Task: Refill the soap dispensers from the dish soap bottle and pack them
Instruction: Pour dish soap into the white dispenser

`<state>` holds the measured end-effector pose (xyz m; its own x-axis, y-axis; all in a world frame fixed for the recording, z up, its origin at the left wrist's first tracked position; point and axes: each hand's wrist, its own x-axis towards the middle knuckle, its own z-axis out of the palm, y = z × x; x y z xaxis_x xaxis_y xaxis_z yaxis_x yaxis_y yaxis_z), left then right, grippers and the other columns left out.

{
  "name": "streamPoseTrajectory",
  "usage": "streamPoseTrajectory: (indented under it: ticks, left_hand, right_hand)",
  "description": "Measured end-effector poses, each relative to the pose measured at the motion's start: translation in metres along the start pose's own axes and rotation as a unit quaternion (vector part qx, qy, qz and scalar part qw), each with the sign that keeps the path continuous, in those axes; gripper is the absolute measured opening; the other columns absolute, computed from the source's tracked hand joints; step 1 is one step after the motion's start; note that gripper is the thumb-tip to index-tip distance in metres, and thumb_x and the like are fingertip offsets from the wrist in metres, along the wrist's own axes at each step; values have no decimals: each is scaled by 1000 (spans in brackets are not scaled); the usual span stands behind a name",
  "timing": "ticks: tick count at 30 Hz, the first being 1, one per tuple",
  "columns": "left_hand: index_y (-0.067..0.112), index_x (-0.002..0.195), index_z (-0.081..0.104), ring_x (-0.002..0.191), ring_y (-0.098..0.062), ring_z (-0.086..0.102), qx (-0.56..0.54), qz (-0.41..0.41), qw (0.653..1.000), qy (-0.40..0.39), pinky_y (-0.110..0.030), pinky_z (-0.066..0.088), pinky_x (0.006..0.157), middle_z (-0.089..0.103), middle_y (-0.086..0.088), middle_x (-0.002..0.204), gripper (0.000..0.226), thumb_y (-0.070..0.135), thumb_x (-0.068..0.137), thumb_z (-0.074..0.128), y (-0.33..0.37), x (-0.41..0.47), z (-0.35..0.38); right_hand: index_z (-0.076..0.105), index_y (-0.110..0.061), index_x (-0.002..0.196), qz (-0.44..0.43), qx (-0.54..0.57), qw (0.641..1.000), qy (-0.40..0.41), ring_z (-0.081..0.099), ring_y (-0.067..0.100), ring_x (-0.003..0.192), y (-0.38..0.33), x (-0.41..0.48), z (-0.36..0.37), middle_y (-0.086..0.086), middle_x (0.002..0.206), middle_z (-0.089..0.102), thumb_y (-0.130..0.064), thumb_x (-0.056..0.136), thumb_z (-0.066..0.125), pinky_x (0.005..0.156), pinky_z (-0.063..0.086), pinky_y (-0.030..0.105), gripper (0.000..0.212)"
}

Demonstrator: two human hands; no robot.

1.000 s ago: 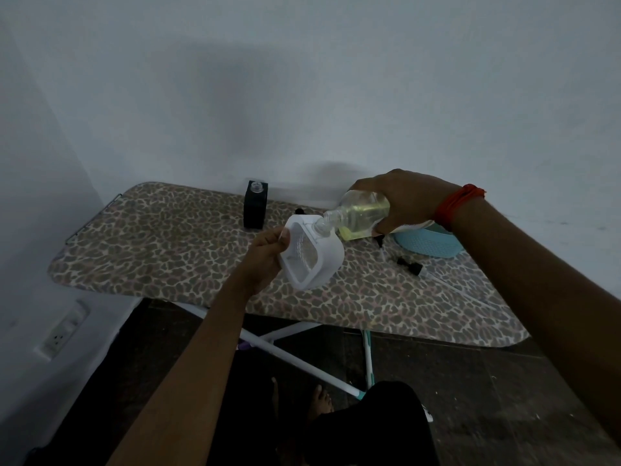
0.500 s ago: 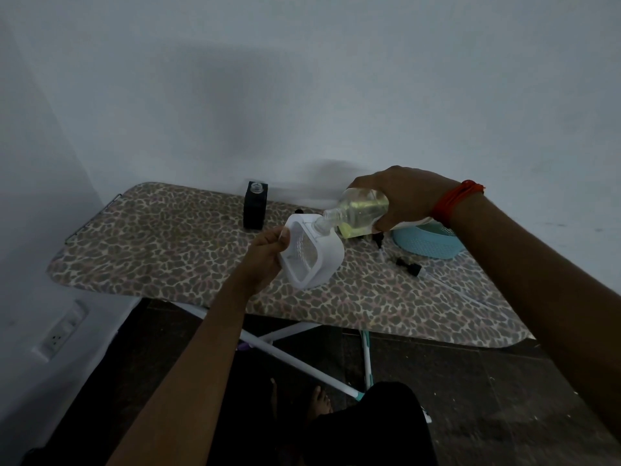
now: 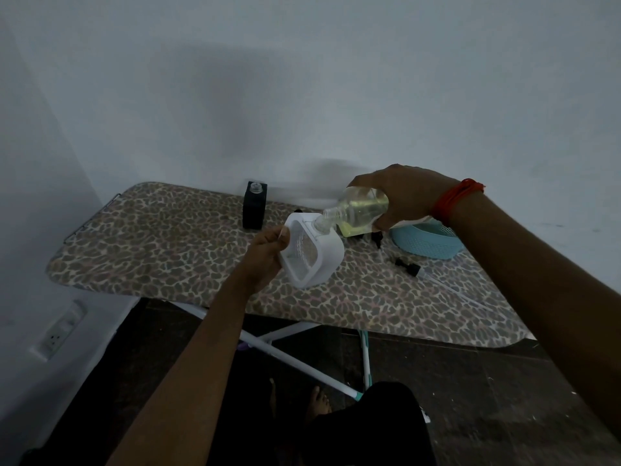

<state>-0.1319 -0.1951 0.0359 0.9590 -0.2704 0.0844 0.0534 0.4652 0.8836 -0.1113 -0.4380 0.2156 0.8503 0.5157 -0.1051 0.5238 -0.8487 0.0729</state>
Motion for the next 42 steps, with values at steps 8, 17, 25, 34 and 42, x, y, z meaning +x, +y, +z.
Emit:
streamPoseTrajectory:
  ticks: [8,17,25,34,42]
  left_hand:
    - [17,94,78,93,-19,69,1,7,1000,-3,-32,57,80,74,-6,100,32,23,95,46,-3,3,-3]
    - [18,92,78,92,-18,69,7,15,1000,-2,-32,56,79,74,-5,98,33,23,95,46,-4,4,-6]
    - [16,98,77,96,-20,68,8,25,1000,-15,-32,56,80,73,-6,102,35,45,78,72,-7,5,-11]
    - [14,97,76,97,-23,67,17,16,1000,3,-37,55,85,73,-8,103,26,29,93,54,-9,7,-11]
    - [18,94,78,94,-19,69,12,12,1000,-2,-32,56,80,74,-4,100,26,31,88,56,-3,3,-3]
  right_hand:
    - [45,-31,145,6,-1,1000,-2,56,25,117,-2,-1,-2,1,132,63,-32,75,85,95,49,43,81]
    - [45,-32,144,7,-8,1000,-2,57,24,115,-2,1,-1,0,131,63,-33,73,86,90,48,39,82]
    - [46,-31,144,8,-3,1000,-2,52,16,102,-1,2,-1,0,128,64,-32,73,86,82,42,32,81]
    - [45,-31,145,9,-2,1000,3,57,23,116,-1,0,0,-1,131,63,-31,73,86,87,43,33,82]
    - [45,-31,145,11,2,1000,5,57,23,116,-1,-3,0,-1,131,63,-31,74,86,91,48,38,82]
